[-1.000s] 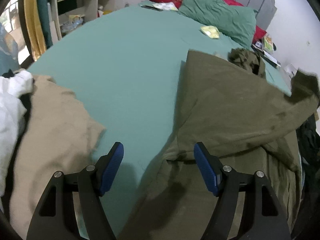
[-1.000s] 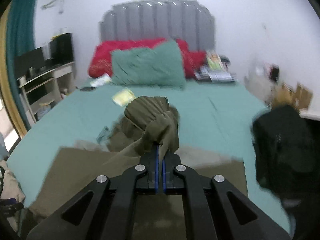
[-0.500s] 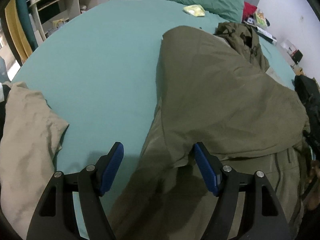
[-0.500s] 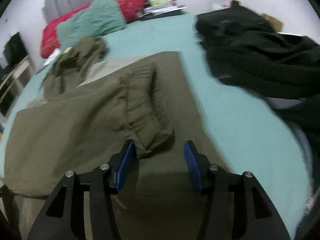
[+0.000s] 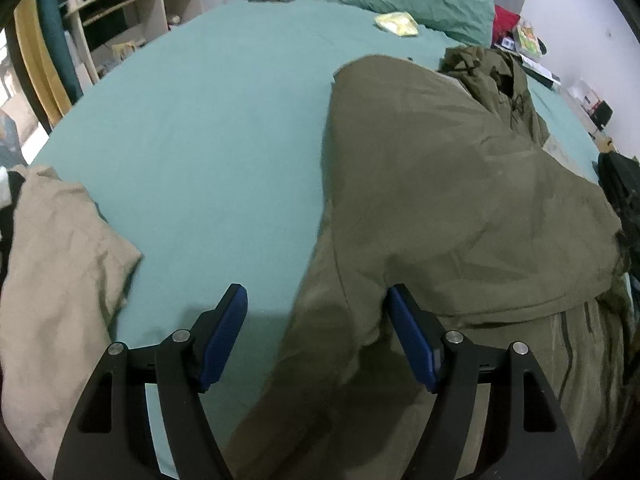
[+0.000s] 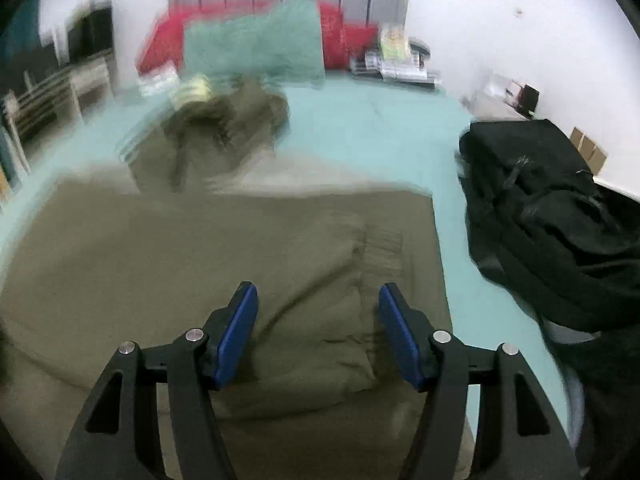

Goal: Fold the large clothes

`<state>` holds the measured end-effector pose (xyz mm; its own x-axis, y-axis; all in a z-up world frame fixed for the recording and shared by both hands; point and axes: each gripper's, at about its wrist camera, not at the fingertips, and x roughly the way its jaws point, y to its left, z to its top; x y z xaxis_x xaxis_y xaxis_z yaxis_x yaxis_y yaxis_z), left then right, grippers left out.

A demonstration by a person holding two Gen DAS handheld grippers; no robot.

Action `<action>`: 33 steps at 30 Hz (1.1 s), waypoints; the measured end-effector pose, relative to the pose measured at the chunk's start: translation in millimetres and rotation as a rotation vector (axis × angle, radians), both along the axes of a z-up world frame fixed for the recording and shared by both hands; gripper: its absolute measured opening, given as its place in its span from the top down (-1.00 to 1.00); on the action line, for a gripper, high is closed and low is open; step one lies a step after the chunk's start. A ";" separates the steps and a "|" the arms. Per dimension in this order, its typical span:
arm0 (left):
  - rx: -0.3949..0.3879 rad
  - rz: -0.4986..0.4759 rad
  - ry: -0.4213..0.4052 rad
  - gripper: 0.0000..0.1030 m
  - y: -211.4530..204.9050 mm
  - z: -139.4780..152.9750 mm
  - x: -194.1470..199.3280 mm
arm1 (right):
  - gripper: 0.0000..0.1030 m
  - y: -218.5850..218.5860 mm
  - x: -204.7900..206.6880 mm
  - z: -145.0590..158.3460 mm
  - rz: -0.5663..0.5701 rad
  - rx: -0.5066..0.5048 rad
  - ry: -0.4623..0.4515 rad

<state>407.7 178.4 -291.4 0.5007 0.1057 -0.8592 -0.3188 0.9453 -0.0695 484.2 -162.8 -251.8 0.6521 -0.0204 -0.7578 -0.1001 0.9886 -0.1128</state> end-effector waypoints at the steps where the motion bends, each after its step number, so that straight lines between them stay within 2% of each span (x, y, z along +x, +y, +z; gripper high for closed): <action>1: 0.030 0.008 -0.014 -0.48 -0.1 3.0 -0.3 | -0.24 -3.0 7.2 -15.3 -0.019 -0.014 0.064; 3: 0.119 0.026 -0.079 -0.48 -1.8 16.0 -5.1 | -0.23 -7.8 7.6 -27.3 -0.045 -0.047 0.098; 5: 0.189 0.038 -0.155 -0.48 -2.4 30.1 -10.5 | -0.24 -7.7 -2.6 -15.2 -0.084 -0.091 0.033; 6: 0.210 0.049 -0.186 -0.48 -0.8 35.4 -13.0 | -0.23 -9.1 -7.6 -3.4 -0.101 -0.066 -0.007; 8: 0.200 0.086 -0.222 -0.48 8.1 41.7 -17.2 | -0.24 -10.8 -11.1 24.3 -0.121 -0.015 -0.107; 10: 0.158 0.117 -0.207 -0.48 20.2 39.5 -18.6 | -0.24 -4.3 4.0 48.1 -0.099 0.009 -0.188; 12: 0.144 0.125 -0.166 -0.48 26.6 31.4 -16.1 | -0.24 5.5 38.0 55.5 -0.028 0.046 -0.167; 14: 0.132 0.143 -0.121 -0.48 33.0 21.6 -10.5 | -0.24 9.4 77.1 51.2 0.027 0.141 -0.111; 17: 0.091 0.176 -0.092 -0.48 47.4 12.9 -6.6 | -0.24 18.3 129.5 34.6 0.011 0.233 -0.010; 19: 0.097 0.204 -0.072 -0.48 54.9 8.4 -6.4 | -0.24 24.2 159.0 17.1 -0.008 0.285 0.026; 24: 0.114 0.261 -0.033 -0.48 70.3 -2.6 -6.1 | -0.24 50.9 209.9 -12.0 -0.006 0.337 0.058; 26: 0.097 0.281 -0.030 -0.48 74.9 -4.4 -6.9 | -0.24 54.8 227.2 -21.8 -0.013 0.354 0.084; 28: 0.089 0.276 -0.023 -0.48 73.6 -5.4 -4.8 | -0.20 59.4 233.8 -29.2 0.027 0.394 0.099; 29: 0.092 0.264 -0.022 -0.48 70.8 -5.6 -3.1 | 0.33 65.2 234.6 -31.9 0.060 0.396 0.108; 30: 0.097 0.254 -0.023 -0.48 67.7 -6.0 -3.3 | 0.84 71.0 233.7 -32.2 0.070 0.351 0.107; 33: 0.098 0.222 -0.021 -0.48 59.7 -6.9 -0.6 | 0.88 86.8 209.1 -19.5 0.106 0.179 0.056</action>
<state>407.1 238.1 -298.3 0.4733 0.2975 -0.8291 -0.5192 0.8546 0.0103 693.3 -76.0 -271.3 0.5999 0.1849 -0.7784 -0.2061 0.9758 0.0729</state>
